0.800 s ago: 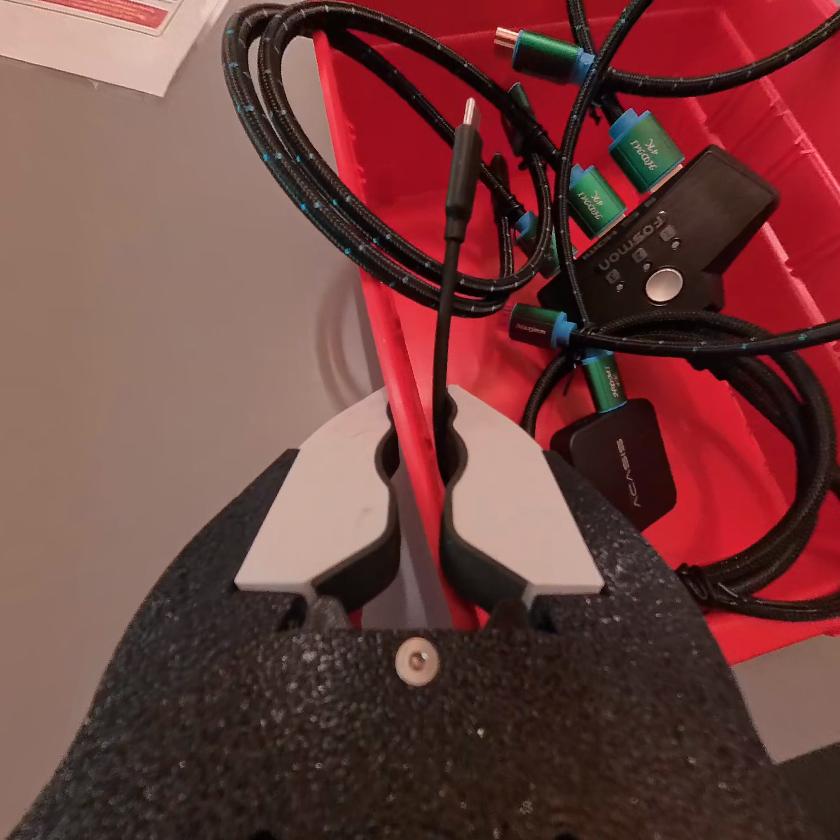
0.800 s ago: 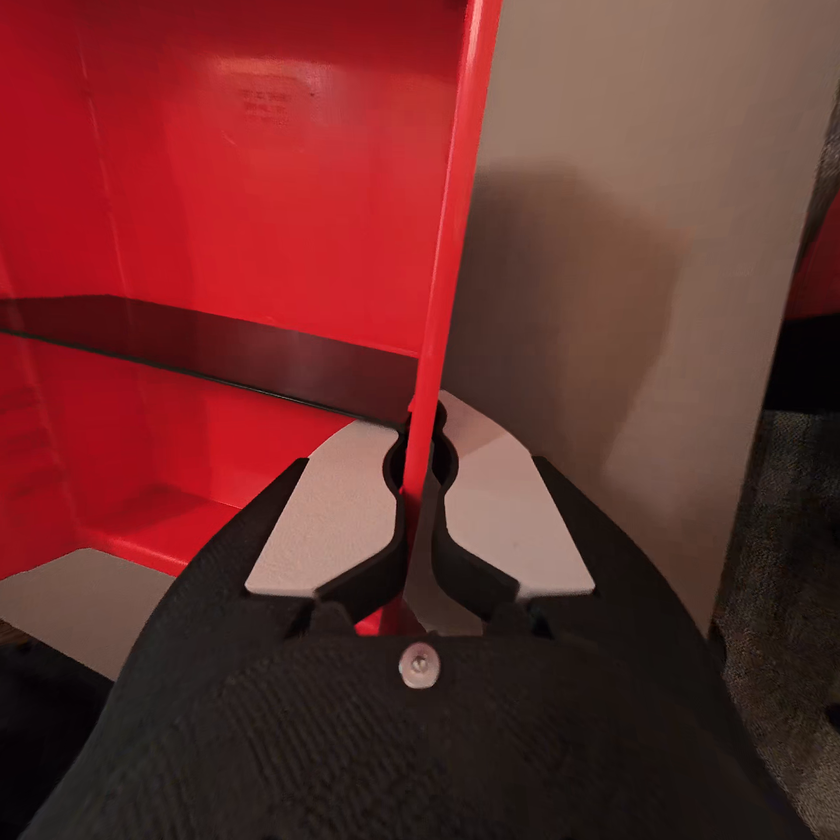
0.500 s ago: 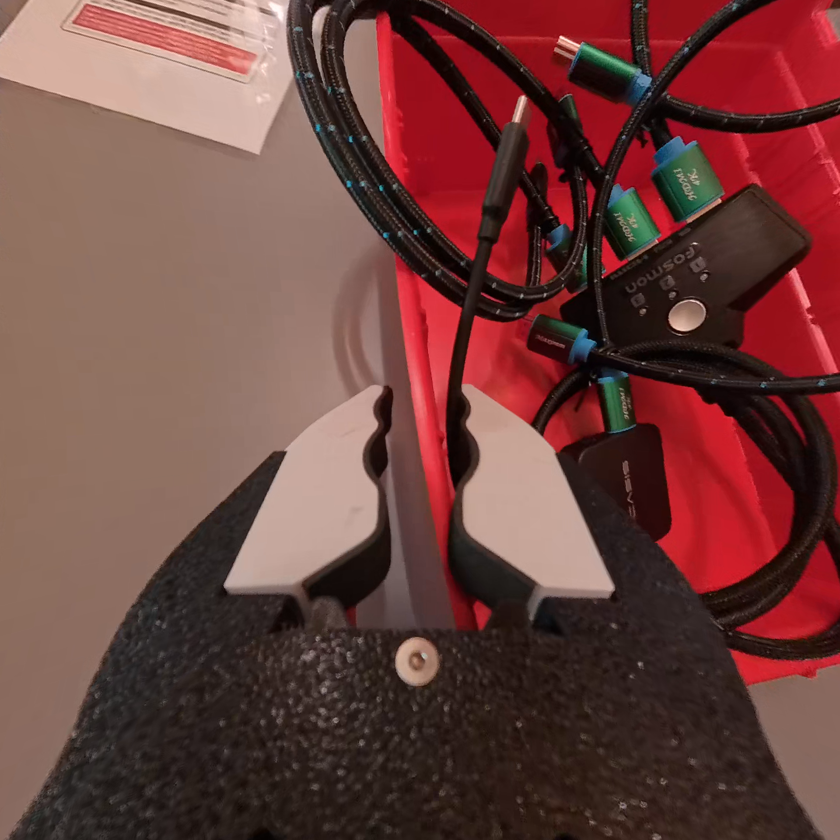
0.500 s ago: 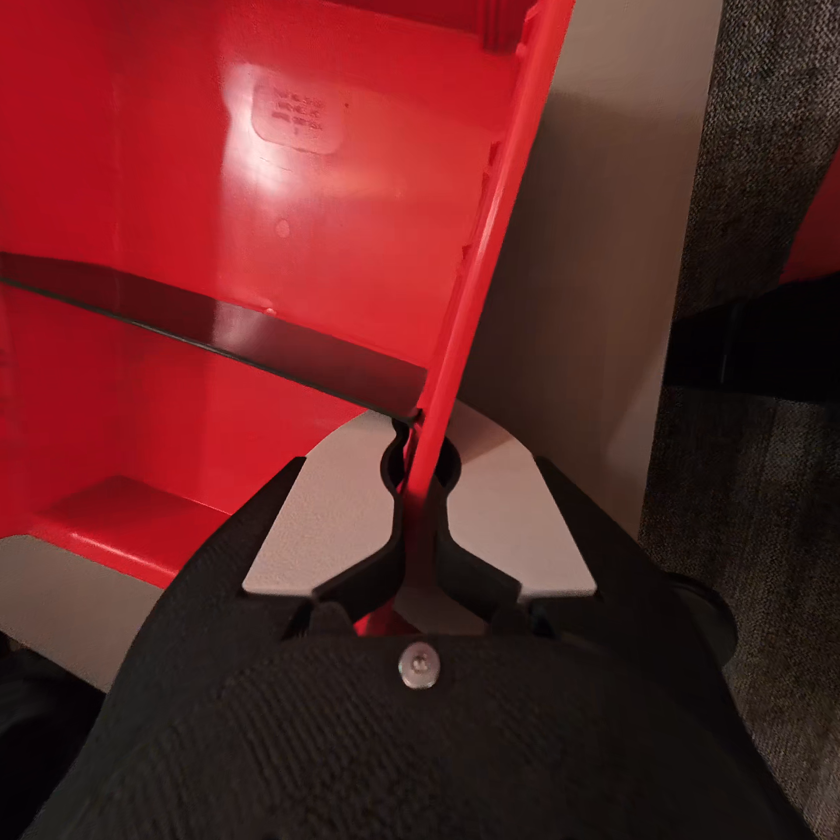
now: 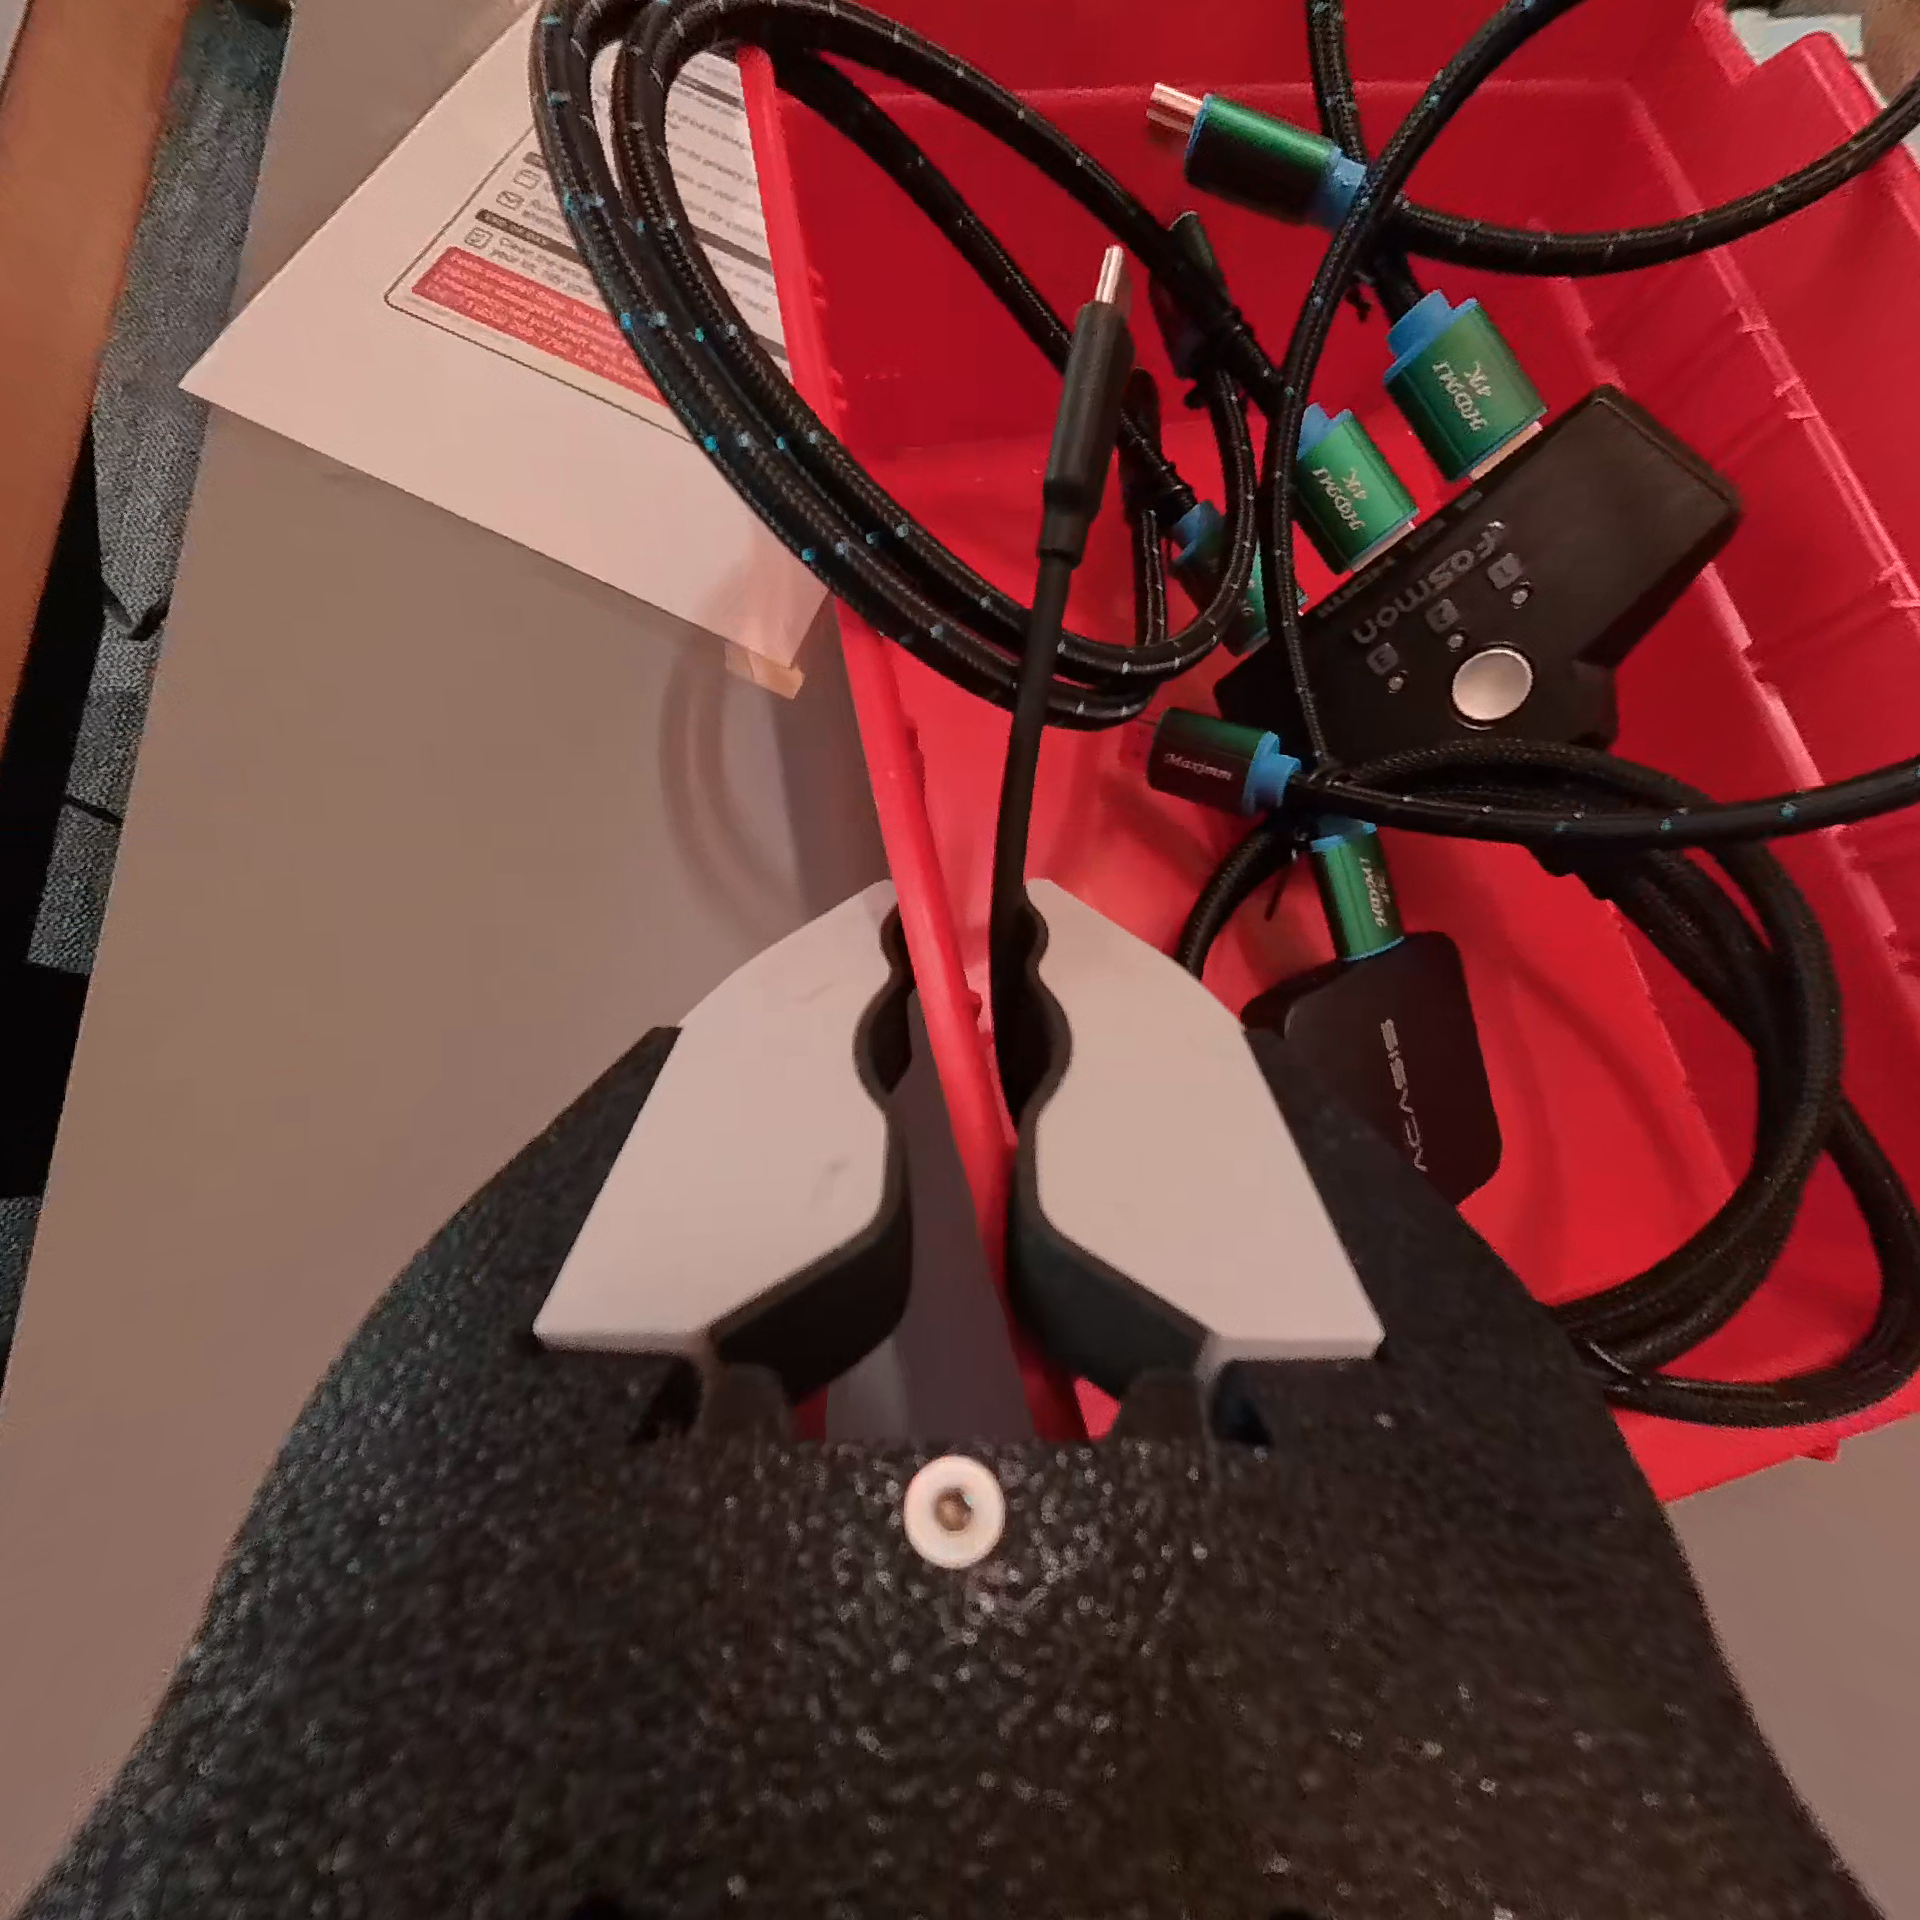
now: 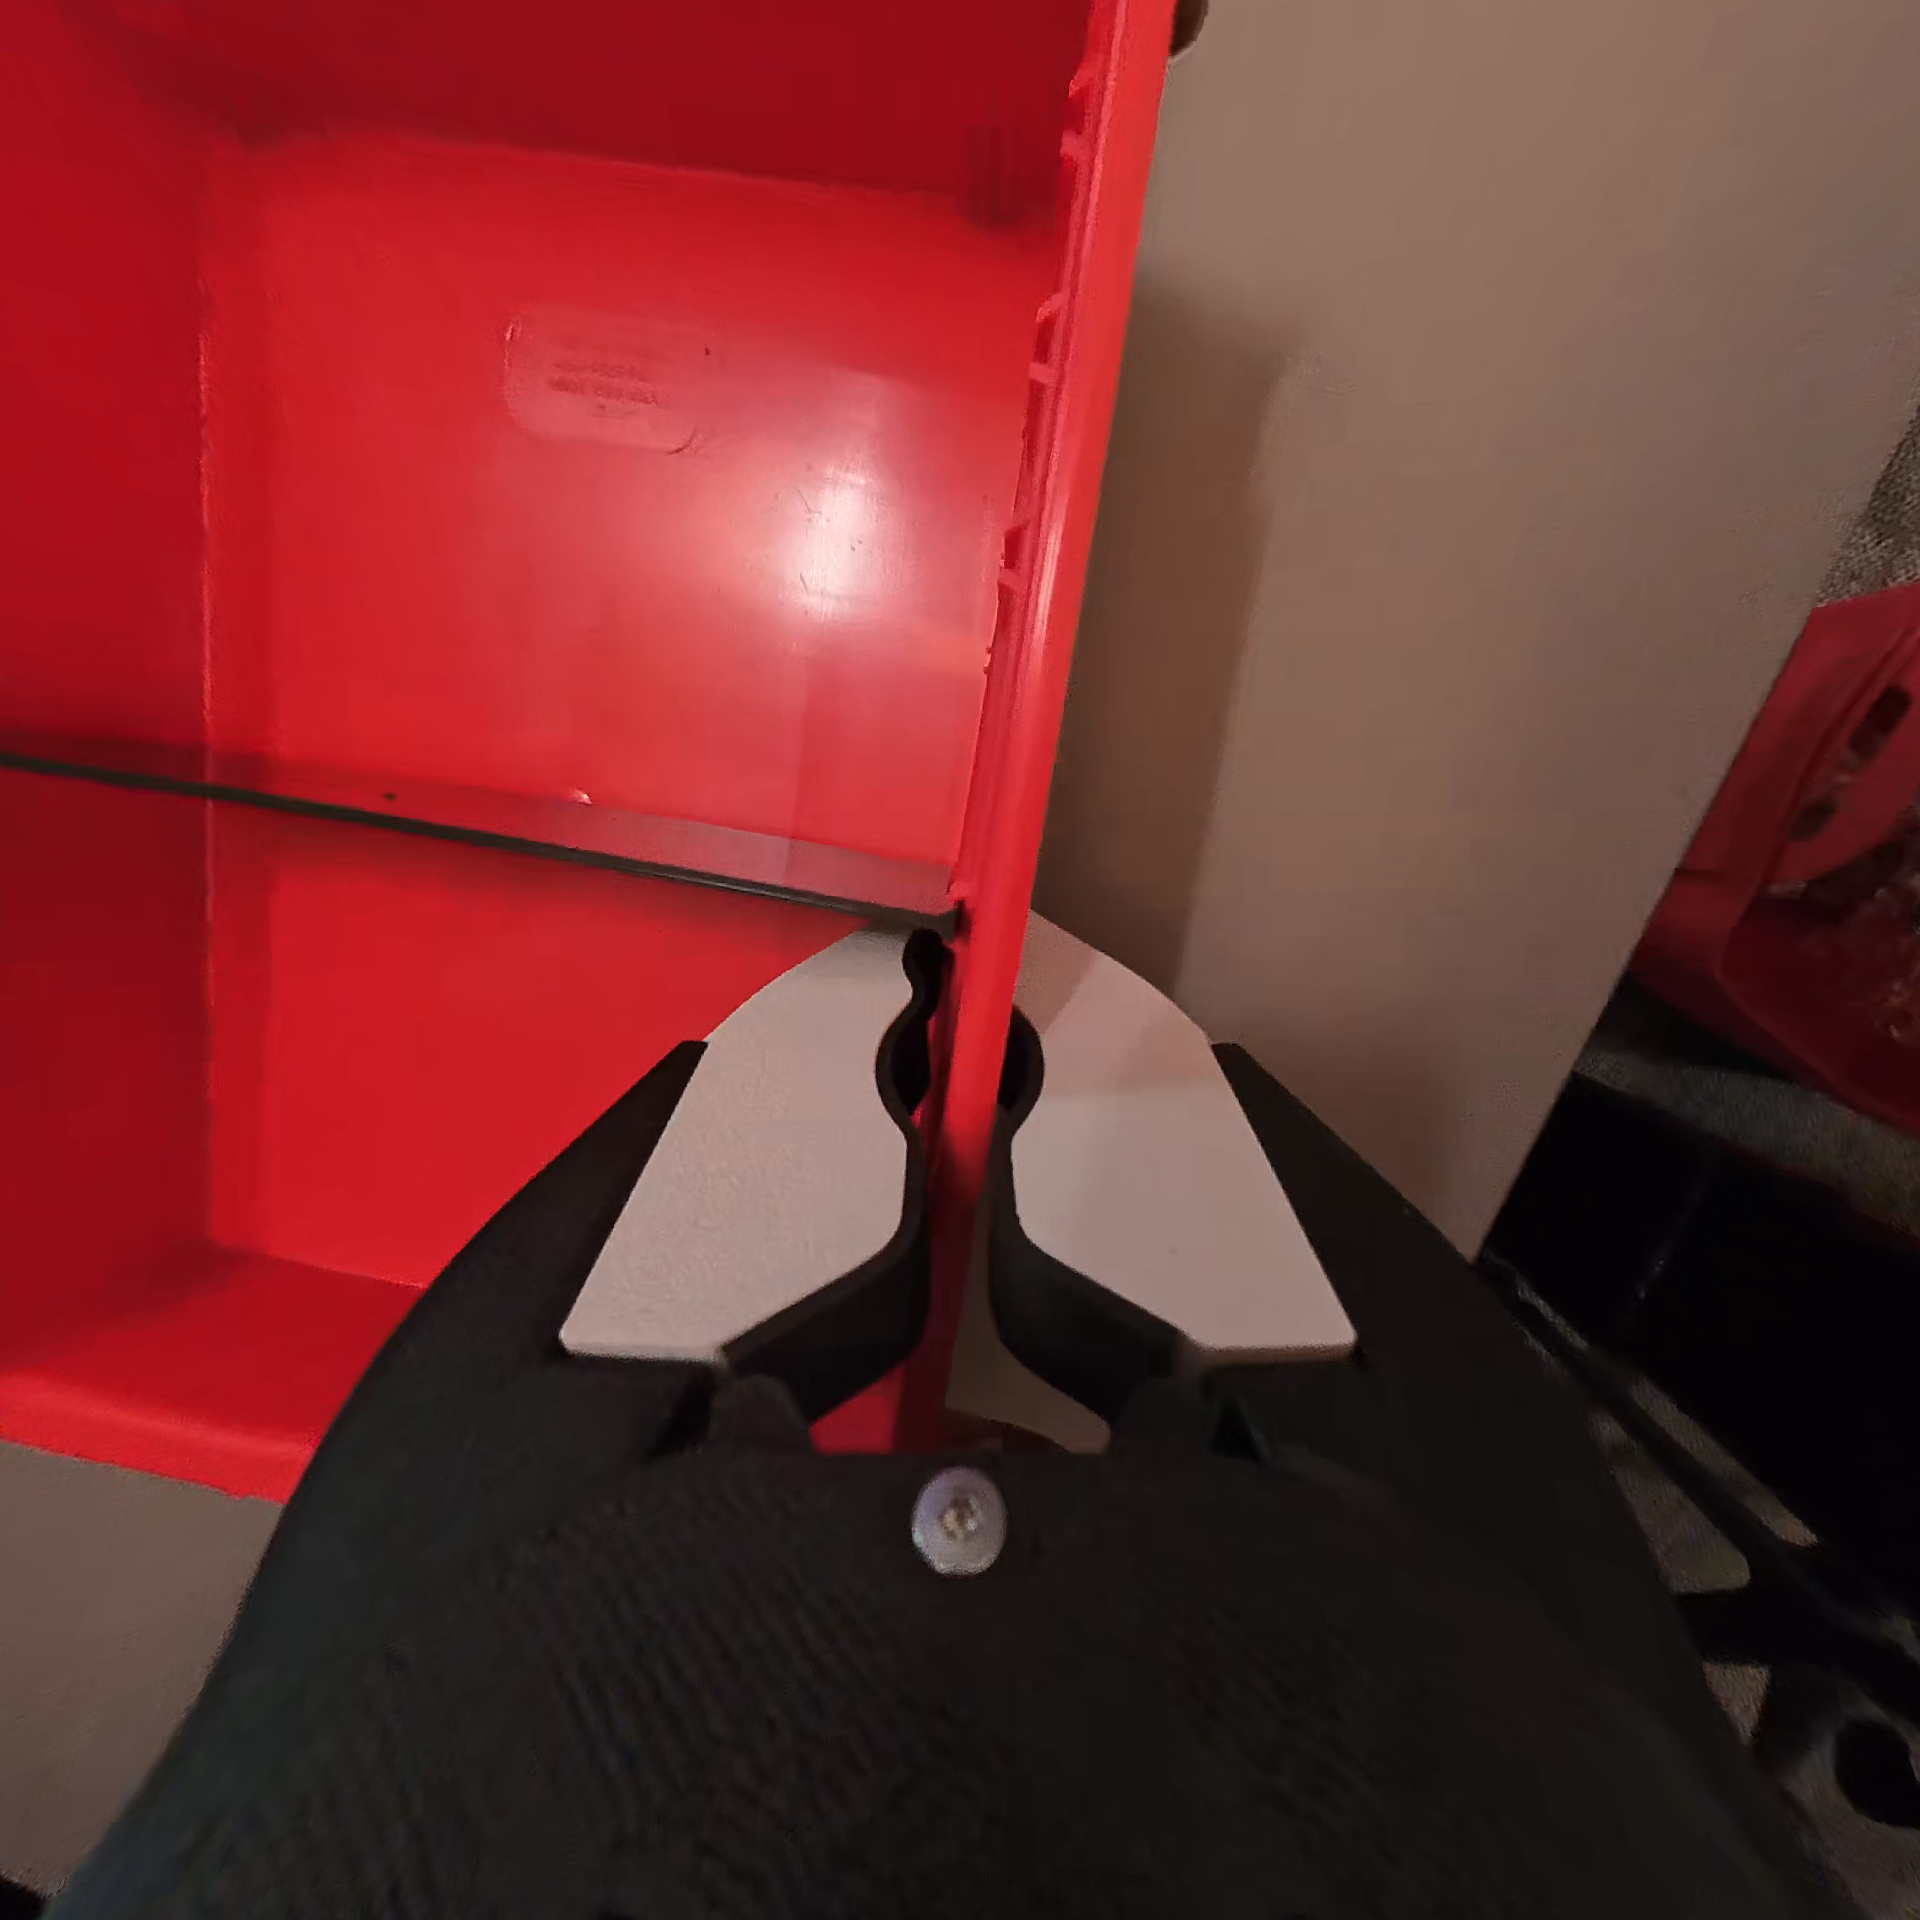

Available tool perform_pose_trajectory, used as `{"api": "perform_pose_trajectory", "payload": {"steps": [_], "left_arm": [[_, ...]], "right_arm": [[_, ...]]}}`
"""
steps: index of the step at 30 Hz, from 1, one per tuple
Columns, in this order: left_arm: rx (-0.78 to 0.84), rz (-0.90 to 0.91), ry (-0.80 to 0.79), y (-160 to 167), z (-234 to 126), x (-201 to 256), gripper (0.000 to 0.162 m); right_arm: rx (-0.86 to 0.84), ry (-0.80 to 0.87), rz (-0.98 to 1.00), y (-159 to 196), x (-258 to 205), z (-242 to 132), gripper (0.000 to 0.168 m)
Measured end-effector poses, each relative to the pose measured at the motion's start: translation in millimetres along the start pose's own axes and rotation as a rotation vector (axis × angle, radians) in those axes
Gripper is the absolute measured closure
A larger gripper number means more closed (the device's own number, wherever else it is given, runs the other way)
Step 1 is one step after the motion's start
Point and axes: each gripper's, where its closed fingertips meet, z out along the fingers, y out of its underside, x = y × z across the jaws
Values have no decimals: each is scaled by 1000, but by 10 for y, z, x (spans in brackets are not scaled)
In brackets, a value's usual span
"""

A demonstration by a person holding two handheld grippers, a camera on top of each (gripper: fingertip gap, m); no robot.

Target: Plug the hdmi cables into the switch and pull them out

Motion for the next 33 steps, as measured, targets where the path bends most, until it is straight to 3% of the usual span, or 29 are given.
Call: {"api": "perform_pose_trajectory", "payload": {"steps": [4,7,10,15,21,24,28,33], "left_arm": [[-7,30,-43,-34,42,-12,146],[-11,14,-72,-25,38,-45,137],[-24,11,-87,-8,16,-47,125],[-7,152,-187,-96,-130,-76,107],[106,246,-269,-435,-467,62,97],[124,234,-193,-521,-572,309,99],[3,189,25,-385,-550,756,103],[-155,152,72,-198,-484,897,103]], "right_arm": [[1,50,-42,-58,-36,19,161],[46,125,-70,-113,24,-89,149],[137,178,-63,-196,64,-367,140],[381,184,-70,-332,-154,-985,126],[570,87,-70,-242,-945,-1285,116],[690,6,-147,-208,-1604,-1291,118],[773,-122,-290,-124,-2499,-1119,124],[743,-188,-392,9,-3022,-835,125]]}}
